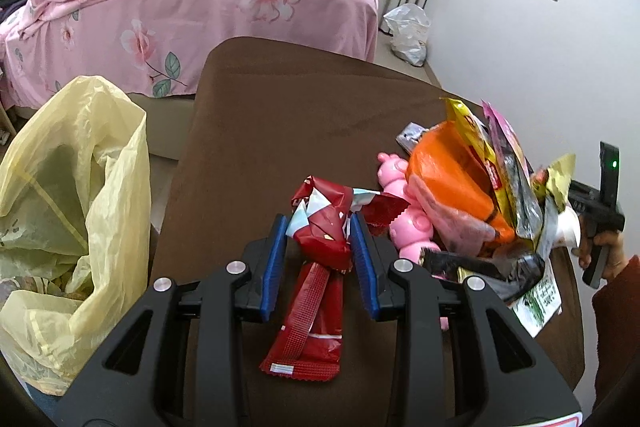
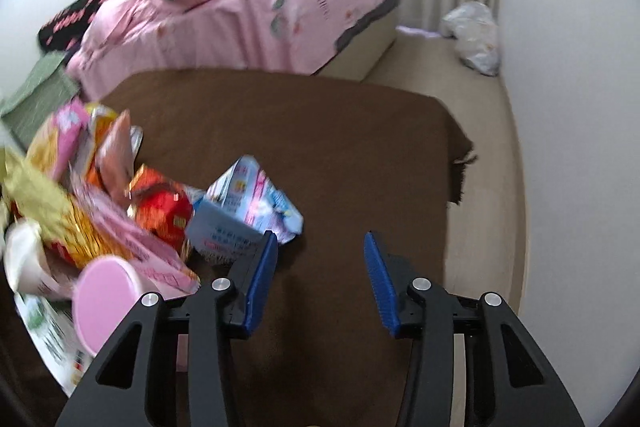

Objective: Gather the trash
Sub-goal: 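Grasp the blue-and-white snack box with the right gripper while the left gripper holds the red wrapper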

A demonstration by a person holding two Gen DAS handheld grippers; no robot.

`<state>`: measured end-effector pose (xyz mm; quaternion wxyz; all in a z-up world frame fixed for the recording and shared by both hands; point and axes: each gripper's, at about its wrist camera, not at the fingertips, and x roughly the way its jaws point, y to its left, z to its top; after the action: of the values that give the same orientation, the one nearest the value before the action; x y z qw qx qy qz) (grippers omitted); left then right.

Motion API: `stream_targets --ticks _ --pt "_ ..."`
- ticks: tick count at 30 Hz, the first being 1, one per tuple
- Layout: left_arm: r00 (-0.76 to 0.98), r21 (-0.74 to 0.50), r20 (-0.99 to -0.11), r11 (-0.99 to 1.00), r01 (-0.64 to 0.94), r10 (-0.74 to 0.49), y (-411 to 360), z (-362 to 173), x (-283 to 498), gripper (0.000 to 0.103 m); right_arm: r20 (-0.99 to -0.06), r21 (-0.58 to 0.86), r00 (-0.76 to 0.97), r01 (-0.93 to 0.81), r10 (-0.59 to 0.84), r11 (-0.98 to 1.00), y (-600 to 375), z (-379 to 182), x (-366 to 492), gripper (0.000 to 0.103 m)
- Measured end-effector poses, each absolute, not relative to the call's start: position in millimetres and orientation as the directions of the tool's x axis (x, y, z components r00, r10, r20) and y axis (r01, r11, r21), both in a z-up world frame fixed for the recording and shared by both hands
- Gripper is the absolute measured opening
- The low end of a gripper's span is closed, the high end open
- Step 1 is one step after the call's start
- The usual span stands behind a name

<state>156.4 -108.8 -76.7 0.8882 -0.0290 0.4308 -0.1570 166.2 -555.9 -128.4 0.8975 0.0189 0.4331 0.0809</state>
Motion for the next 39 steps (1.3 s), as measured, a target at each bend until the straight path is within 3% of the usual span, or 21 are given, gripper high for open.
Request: stream_targets --ticks 10,19,24,25,26,28,30,39 --pt "0.557 -0.143 -0.787 0.957 0.254 -0.266 -118.0 -84.9 159.9 0.030 -0.762 0.066 0.612 -0.254 0.213 0.965 -538.9 -134.6 193.6 0.040" --pt "0.555 -0.178 -0.780 0.953 0.246 -0.289 -115.4 -87.0 159.8 0.031 -0.684 0.237 0.692 -0.090 0.232 0.967 -551.1 -95.3 176.9 0.040" --pt "0.557 -0.194 -0.773 0.948 0.251 -0.305 -114.4 -86.0 159.2 0.031 -0.729 0.269 0.633 -0.085 0.260 0.959 -517.4 -98.6 189.4 0.039" --pt "0.557 -0.199 -0.770 0.947 0.253 -0.310 -113.7 -85.1 158.4 0.031 -0.743 0.263 0.621 -0.069 0.248 0.962 -514.0 -101.0 194.0 0.037" --pt "0.559 -0.202 -0.767 0.946 0.255 -0.315 -112.6 -84.3 157.4 0.031 -0.758 0.241 0.613 -0.050 0.221 0.969 -511.6 -103.1 198.0 0.027" --pt "0.564 -0.210 -0.759 0.942 0.261 -0.325 -109.1 -81.4 154.1 0.031 -0.775 0.216 0.601 -0.035 0.194 0.976 -510.1 -105.6 201.0 0.023" --pt "0.570 -0.219 -0.751 0.940 0.261 -0.333 -104.8 -79.0 151.1 0.031 -0.783 0.201 0.596 -0.026 0.177 0.979 -510.8 -103.7 199.8 0.008" --pt "0.595 -0.283 -0.707 0.924 0.256 -0.381 -83.5 -63.7 138.6 0.031 -0.733 0.078 0.679 0.013 0.049 0.997 -500.0 -44.3 172.5 0.004"
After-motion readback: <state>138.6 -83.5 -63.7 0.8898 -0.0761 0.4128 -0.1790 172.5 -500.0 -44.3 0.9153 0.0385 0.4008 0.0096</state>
